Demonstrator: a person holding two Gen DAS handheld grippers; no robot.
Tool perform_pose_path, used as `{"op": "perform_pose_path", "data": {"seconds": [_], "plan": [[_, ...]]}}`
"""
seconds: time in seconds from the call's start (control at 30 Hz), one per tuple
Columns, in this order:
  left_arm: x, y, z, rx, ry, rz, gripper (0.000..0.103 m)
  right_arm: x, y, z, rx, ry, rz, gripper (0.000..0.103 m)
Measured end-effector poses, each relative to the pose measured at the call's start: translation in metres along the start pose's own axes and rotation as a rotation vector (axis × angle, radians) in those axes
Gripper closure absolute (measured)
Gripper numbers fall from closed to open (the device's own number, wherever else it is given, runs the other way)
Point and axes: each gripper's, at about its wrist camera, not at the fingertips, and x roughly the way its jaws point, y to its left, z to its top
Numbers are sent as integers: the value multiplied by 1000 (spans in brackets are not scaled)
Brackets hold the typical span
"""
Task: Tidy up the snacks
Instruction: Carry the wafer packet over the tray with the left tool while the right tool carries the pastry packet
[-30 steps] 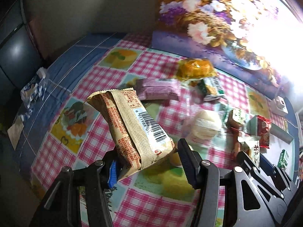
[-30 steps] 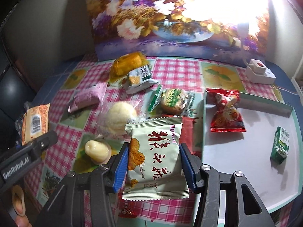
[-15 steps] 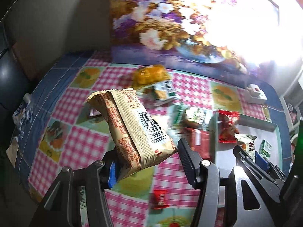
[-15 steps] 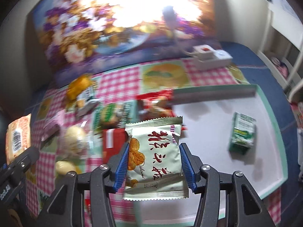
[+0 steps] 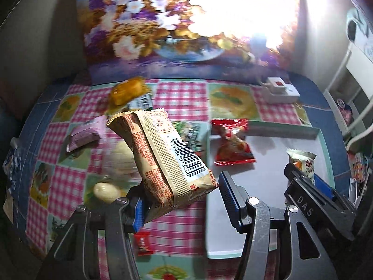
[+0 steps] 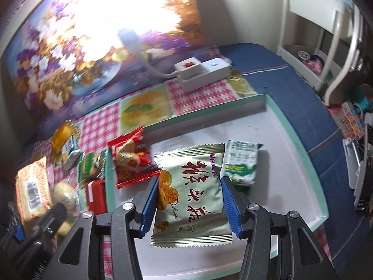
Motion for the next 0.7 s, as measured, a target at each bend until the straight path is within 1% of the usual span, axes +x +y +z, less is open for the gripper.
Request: {"op": "perform_pose_path", "data": {"seconds": [0.3,0.43,0.57,0.7], "plan": [[11,-39,2,44,20,-32,45,-9,-43,10,99,-26,-51,48],[21,-59,-5,94,34,-59,45,-10,-61,14,137,-29,-78,48],[30,-66,-13,109,58,-65,45,-6,-72,13,153,-22,-117,48],[35,-67,-20,119,80,-71,45,-6,-80,10,183,-17,-132,48]]}}
